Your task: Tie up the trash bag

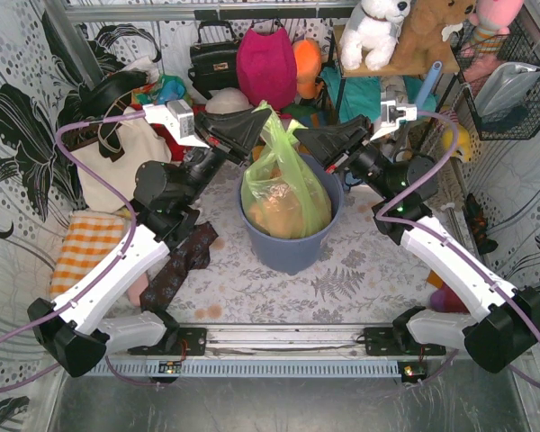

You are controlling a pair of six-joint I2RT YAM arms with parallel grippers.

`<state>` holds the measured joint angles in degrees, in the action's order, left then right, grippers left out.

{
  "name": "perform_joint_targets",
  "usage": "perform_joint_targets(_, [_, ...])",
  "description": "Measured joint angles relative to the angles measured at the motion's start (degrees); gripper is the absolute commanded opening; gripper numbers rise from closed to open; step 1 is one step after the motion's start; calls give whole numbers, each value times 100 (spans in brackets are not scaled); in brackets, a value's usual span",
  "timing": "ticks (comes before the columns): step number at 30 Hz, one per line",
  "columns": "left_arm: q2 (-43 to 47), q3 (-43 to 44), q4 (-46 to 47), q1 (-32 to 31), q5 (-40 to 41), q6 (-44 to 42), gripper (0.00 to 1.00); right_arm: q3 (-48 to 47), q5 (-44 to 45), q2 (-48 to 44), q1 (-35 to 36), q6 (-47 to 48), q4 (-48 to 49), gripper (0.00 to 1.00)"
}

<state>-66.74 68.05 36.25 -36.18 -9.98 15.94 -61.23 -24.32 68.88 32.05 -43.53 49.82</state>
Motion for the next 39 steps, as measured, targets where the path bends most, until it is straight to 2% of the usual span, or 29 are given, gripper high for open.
perform_joint_targets(10, [-35, 4, -66, 31, 22, 4, 0, 52, -1049, -17, 0, 236, 619, 0])
perform_joint_targets(16, [-116, 61, -227, 35, 13, 9, 0, 48, -1609, -24, 0, 293, 568, 0])
perform_joint_targets(26, [-188, 181, -463, 61, -122, 9, 0, -332, -1797, -271, 33, 990, -1130, 0])
perform_joint_targets(33, [-184, 227, -780, 61, -273, -28, 0, -660, -1497, -459, 256, 1346, -2566, 0])
perform_joint_targets(39, [-170, 227, -1047, 61, -199, -72, 0, -800, -1189, -518, 382, 1338, -3272, 0])
